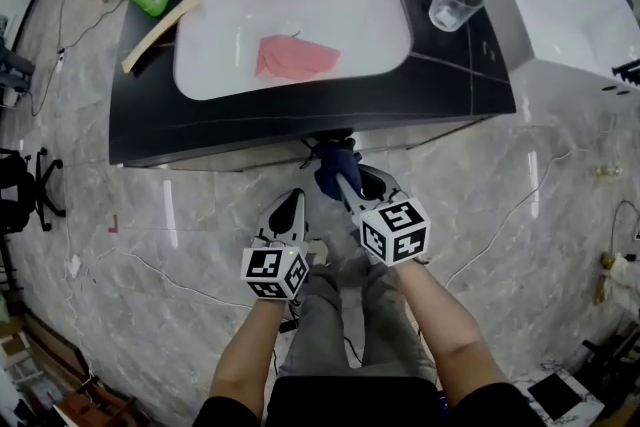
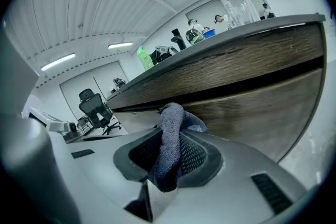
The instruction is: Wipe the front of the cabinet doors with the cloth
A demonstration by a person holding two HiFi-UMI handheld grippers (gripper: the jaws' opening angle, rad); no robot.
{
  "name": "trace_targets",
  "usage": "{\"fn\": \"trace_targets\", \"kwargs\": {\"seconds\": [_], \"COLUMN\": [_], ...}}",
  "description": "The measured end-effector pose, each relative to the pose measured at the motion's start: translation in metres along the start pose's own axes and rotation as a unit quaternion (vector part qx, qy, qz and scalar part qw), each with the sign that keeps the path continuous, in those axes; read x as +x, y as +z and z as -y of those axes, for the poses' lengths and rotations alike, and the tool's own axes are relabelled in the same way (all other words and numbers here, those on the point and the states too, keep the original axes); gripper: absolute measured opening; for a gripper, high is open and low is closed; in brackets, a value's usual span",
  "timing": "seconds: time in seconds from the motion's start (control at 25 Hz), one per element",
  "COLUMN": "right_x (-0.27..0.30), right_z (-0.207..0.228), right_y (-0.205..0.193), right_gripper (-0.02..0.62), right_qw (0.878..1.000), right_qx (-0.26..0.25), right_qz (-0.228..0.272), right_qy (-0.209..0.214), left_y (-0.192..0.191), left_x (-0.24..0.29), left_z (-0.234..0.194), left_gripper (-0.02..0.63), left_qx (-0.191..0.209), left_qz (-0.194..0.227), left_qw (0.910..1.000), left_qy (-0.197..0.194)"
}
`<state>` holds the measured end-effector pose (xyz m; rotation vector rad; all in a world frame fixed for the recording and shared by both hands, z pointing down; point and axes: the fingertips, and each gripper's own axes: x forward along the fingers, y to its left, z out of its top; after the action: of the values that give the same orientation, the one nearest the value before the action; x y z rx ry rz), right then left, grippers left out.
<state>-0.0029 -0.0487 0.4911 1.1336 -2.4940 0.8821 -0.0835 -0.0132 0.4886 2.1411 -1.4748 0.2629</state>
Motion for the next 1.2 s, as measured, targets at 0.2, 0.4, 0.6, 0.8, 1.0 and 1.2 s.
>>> {"fn": "trace_targets", "kwargs": {"seconds": [0.2,0.4,0.6,0.8,1.0,1.2], "right_x": [-0.017,-0.042,-0.071,-0.1,-0.125,-0.144], "right_z": [0.037,0.082,0.127,0.171,0.204,0.22], "right_y": [0.004,0.005,0.006,0.008,0.009,0.003], "right_gripper": [0.089,0.089,0.089,0.089,0.089,0.089], "right_qw": [1.0,0.999,0.997,0.994,0.991,0.988], "right_qx": [0.002,0.021,0.034,0.045,0.052,0.07], "right_qz": [0.004,0.016,0.026,0.037,0.043,0.047], "right_qy": [-0.012,-0.037,-0.066,-0.095,-0.116,-0.131], "left_y": [-0.004,-0.013,-0.017,-0.018,-0.02,-0.025], "left_x": [0.018,0.041,0.066,0.093,0.114,0.126], "left_z": [0.026,0.06,0.097,0.133,0.166,0.189], "left_gripper": [0.009,0.009,0.009,0.008,0.008,0.009], "left_qx": [0.0,0.008,0.016,0.024,0.032,0.038], "left_qz": [0.0,-0.01,-0.018,-0.022,-0.025,-0.03], "left_qw": [1.0,0.9997,0.9988,0.9972,0.9954,0.9931], "left_qy": [-0.002,-0.02,-0.043,-0.067,-0.087,-0.107]}}
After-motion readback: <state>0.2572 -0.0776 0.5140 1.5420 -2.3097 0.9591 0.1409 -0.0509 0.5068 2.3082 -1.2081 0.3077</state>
